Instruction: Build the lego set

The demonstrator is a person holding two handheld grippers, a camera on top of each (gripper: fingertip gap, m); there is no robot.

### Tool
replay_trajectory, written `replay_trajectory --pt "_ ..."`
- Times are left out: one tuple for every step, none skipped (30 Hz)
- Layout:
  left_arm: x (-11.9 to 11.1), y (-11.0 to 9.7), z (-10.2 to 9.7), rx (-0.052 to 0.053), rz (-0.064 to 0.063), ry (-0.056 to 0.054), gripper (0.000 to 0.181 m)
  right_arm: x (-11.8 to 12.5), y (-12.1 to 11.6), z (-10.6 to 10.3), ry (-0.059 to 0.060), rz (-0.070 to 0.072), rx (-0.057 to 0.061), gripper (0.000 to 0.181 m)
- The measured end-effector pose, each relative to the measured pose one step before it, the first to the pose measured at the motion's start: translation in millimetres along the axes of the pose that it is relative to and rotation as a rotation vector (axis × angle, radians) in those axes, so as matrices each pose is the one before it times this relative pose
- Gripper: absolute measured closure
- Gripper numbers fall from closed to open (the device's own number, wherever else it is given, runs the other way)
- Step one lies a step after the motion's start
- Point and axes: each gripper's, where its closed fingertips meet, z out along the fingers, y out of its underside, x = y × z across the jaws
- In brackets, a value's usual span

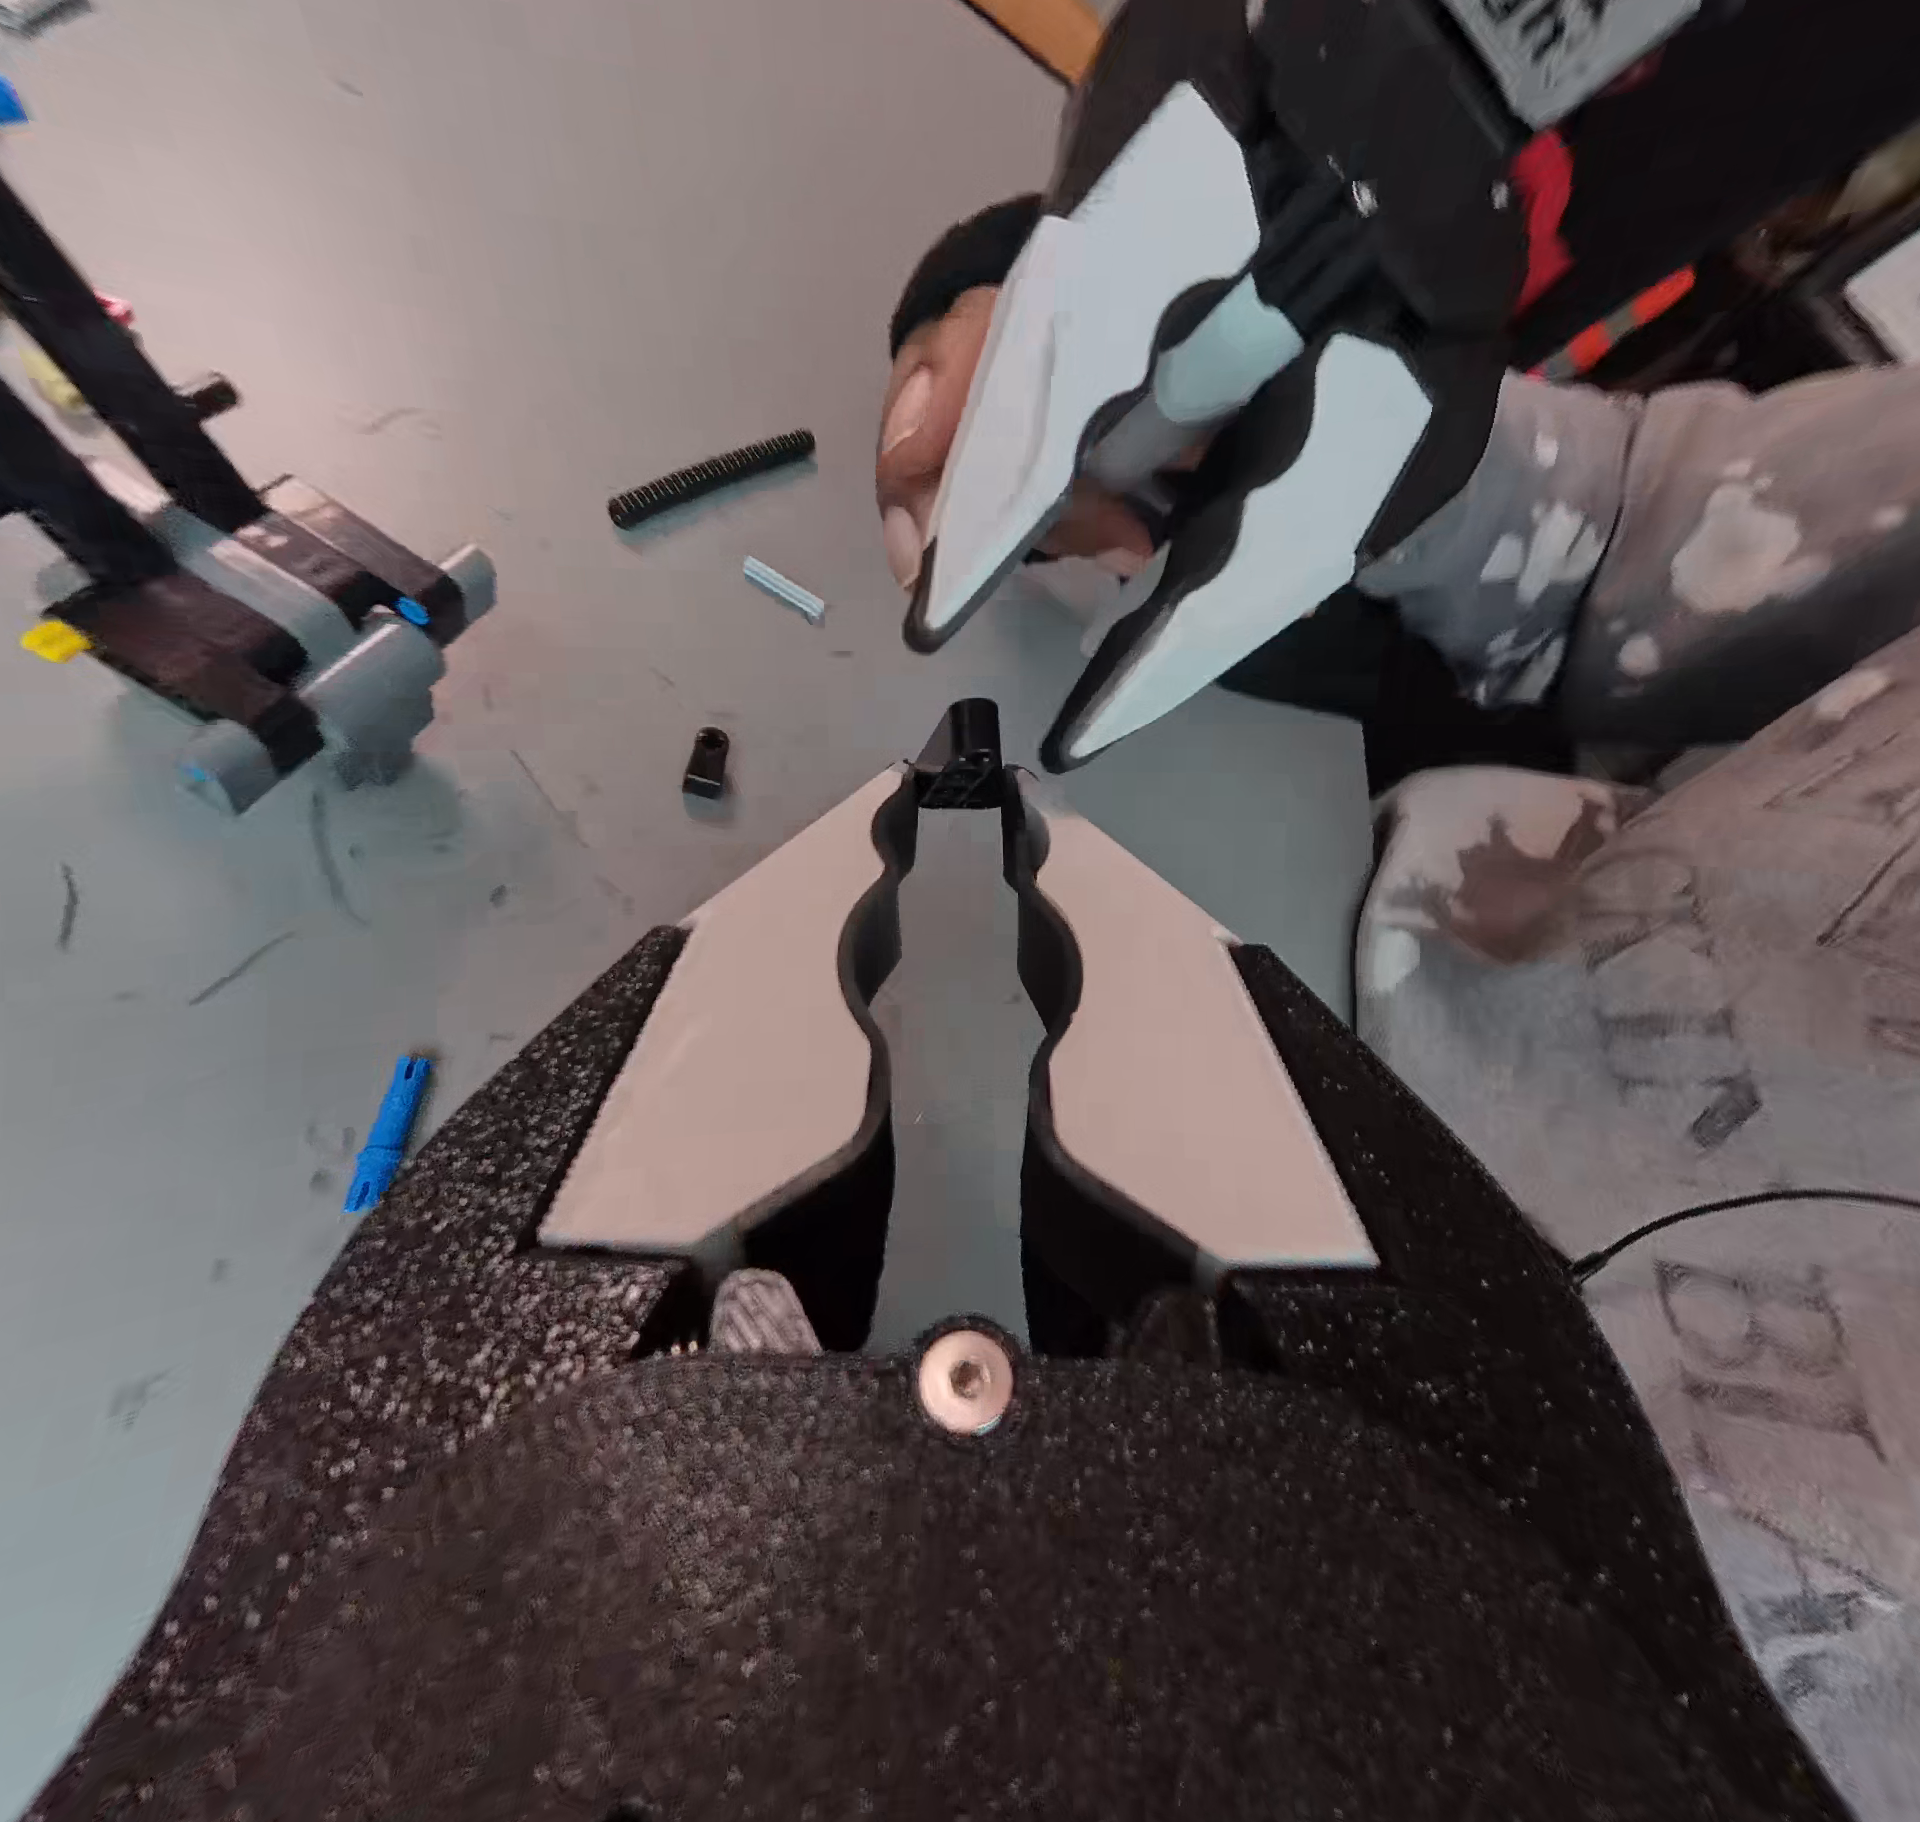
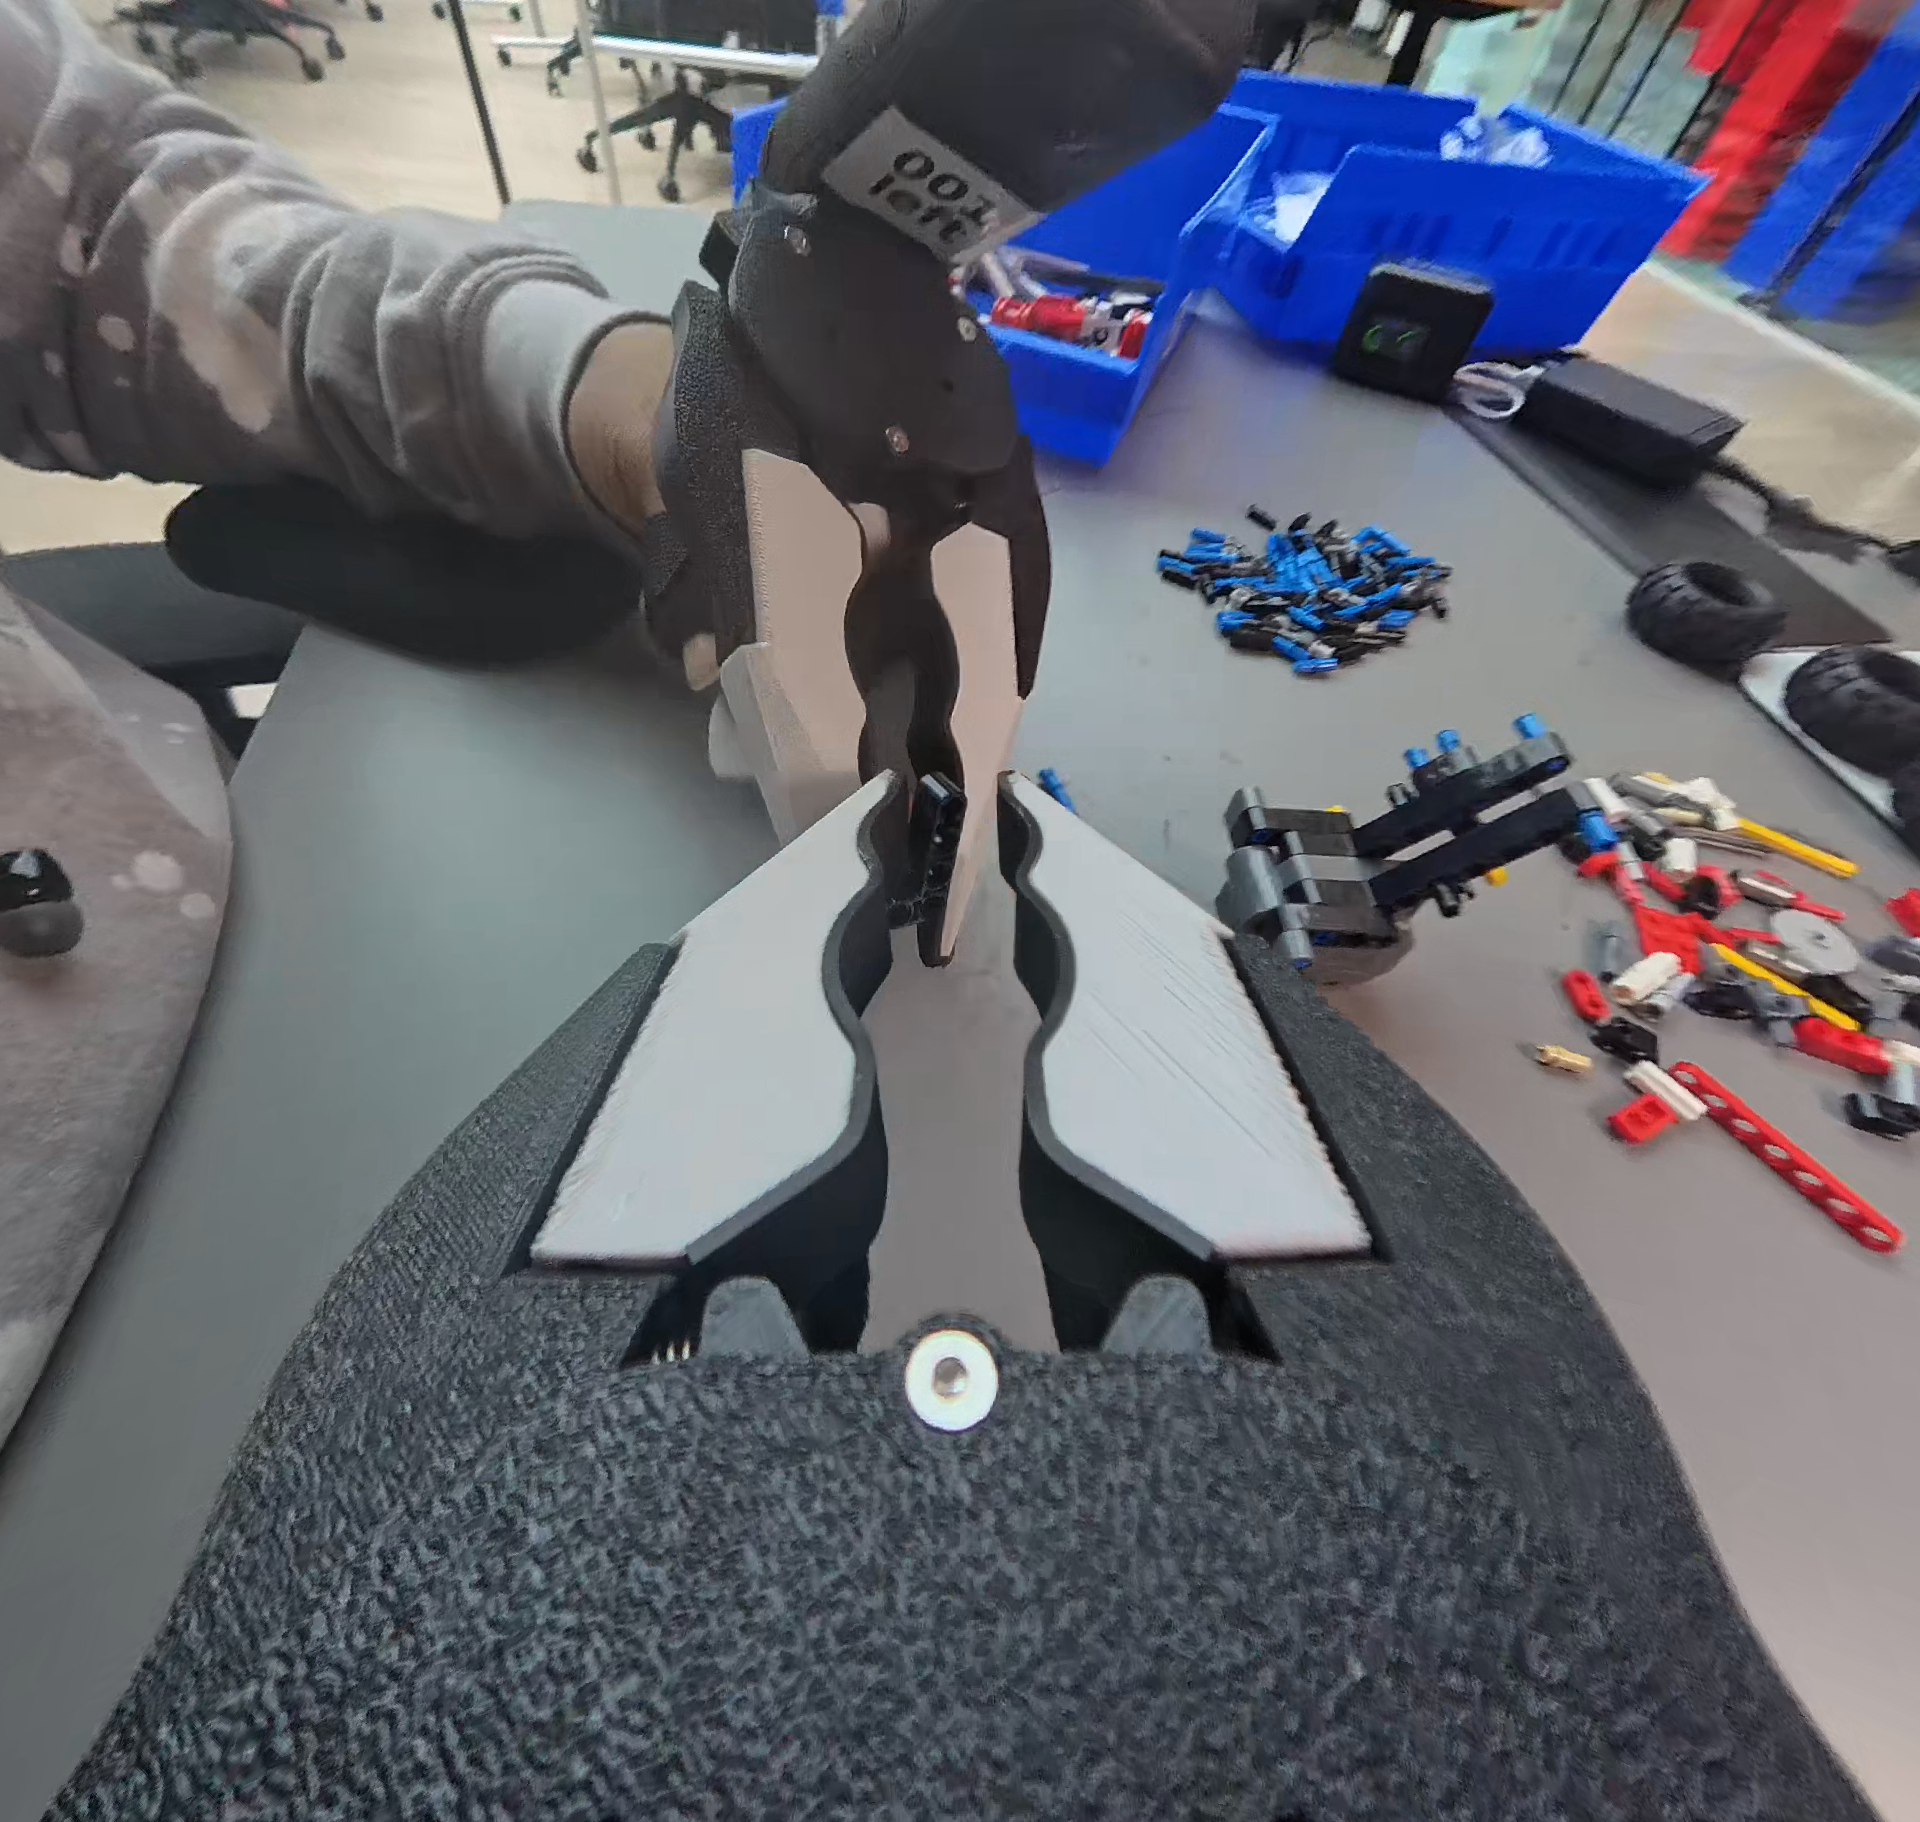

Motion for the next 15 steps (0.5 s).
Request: replay_trajectory --pt "-3.49 -9.86 -5.39 0.0636 -0.0579 0.0060 0.166 5.83 -7.57 -4.17 0.0361 -0.0124 0.0372 0.159" --pt "-3.63 -10.32 -6.10 0.0670 -0.0573 0.0077 0.166 4.17 -8.93 -4.80 0.0238 -0.0056 0.0426 0.155" --pt "-3.45 -10.15 -6.27 0.0639 -0.0565 0.0118 0.166 3.15 -8.85 -4.86 0.0168 -0.0018 0.0409 0.152" --pt "-2.67 -9.42 -5.97 0.0611 -0.0563 0.0171 0.166 2.35 -6.84 -3.99 0.0154 -0.0069 0.0293 0.150" --pt "-1.39 -9.05 -5.12 0.0592 -0.0569 0.0235 0.166 2.72 -4.03 -2.25 0.0234 -0.0180 0.0147 0.149" --pt "0.15 -8.05 -3.88 0.0544 -0.0582 0.0310 0.166 2.32 -1.41 -0.24 0.0303 -0.0323 0.0019 0.149" --pt "0.57 -6.38 -2.23 0.0457 -0.0577 0.0316 0.167 2.18 1.35 1.77 0.0368 -0.0420 -0.0127 0.149" --pt "-0.21 -4.06 -0.63 0.0345 -0.0519 0.0235 0.167 0.61 2.82 3.29 0.0341 -0.0460 -0.0208 0.149" --pt "-0.94 -1.30 0.68 0.0192 -0.0426 0.0164 0.166 -1.35 2.56 4.18 0.0280 -0.0442 -0.0180 0.149" --pt "-1.43 1.00 1.66 0.0061 -0.0322 0.0105 0.166 -1.79 3.21 4.85 0.0263 -0.0380 -0.0231 0.150" --pt "-1.69 2.12 1.96 -0.0005 -0.0203 0.0051 0.166 -2.17 3.85 4.91 0.0220 -0.0359 -0.0268 0.150" --pt "-0.43 2.28 2.13 -0.0048 -0.0164 0.0089 0.166 -1.72 3.49 4.40 0.0193 -0.0349 -0.0219 0.151" --pt "0.07 1.41 1.61 -0.0023 -0.0155 0.0084 0.166 -1.09 2.91 3.53 0.0169 -0.0287 -0.0157 0.151" --pt "-0.61 0.38 0.83 0.0025 -0.0103 0.0009 0.166 1.82 1.71 2.23 0.0245 -0.0164 -0.0074 0.153" --pt "0.15 0.36 0.37 -0.0005 -0.0054 0.0038 0.166 1.68 1.08 1.11 0.0106 -0.0007 -0.0024 0.155"
